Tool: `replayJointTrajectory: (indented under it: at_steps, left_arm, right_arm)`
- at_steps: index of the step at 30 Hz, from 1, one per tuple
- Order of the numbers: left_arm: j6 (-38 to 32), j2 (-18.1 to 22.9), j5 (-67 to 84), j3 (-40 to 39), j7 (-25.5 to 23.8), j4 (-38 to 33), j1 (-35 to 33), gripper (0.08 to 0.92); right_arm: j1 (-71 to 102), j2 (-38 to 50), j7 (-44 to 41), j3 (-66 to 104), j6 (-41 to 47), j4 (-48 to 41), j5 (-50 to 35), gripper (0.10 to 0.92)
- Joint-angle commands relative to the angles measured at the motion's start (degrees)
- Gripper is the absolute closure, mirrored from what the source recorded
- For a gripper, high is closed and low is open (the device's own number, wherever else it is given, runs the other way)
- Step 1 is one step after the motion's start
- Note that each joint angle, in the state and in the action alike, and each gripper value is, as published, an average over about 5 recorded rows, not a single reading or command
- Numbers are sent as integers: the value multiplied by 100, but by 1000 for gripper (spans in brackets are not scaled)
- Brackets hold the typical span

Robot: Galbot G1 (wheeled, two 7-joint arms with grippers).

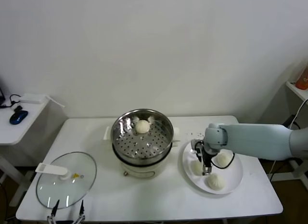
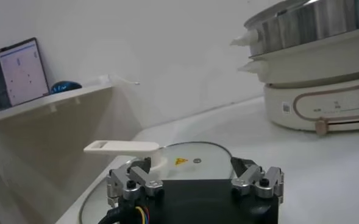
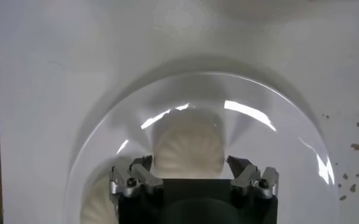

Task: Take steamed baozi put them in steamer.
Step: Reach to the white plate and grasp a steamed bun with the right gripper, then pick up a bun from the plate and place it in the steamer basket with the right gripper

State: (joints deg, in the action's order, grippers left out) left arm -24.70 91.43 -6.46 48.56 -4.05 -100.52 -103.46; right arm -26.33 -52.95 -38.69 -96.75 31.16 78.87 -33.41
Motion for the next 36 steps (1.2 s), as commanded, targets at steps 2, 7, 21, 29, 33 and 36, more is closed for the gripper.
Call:
replayJointTrajectory:
  at_steps: [2,7,21,29,33,36]
  left_arm:
    - [5,0,6,4,1,-16,2,177]
    - [1,1,9,5,3,-26,-2,177]
    - [-18,-25,-90,-45,9,24,57,177]
    - [-16,-86,-101,-98,3,-23,41,177]
    - [-27,-107,-67,-79,2,-56,17,177]
    - [-27,-109,-62,-80,-2,-79,9,177]
  right_arm:
    - [-5,-23,36,79,-1,-11,31,325]
    - [-182,-58,-18,12,-6,34,-27,352]
    - [-3287,-239,-874,-993,-296,821,-1604,355]
    - [-3709,-802,-1048,-109,-54,601,-2294,355]
    - [-3618,-1254,-1045,243,41,425,-2454,355]
    - [-3381,-1676,-1016,444,89,209,-2484,355]
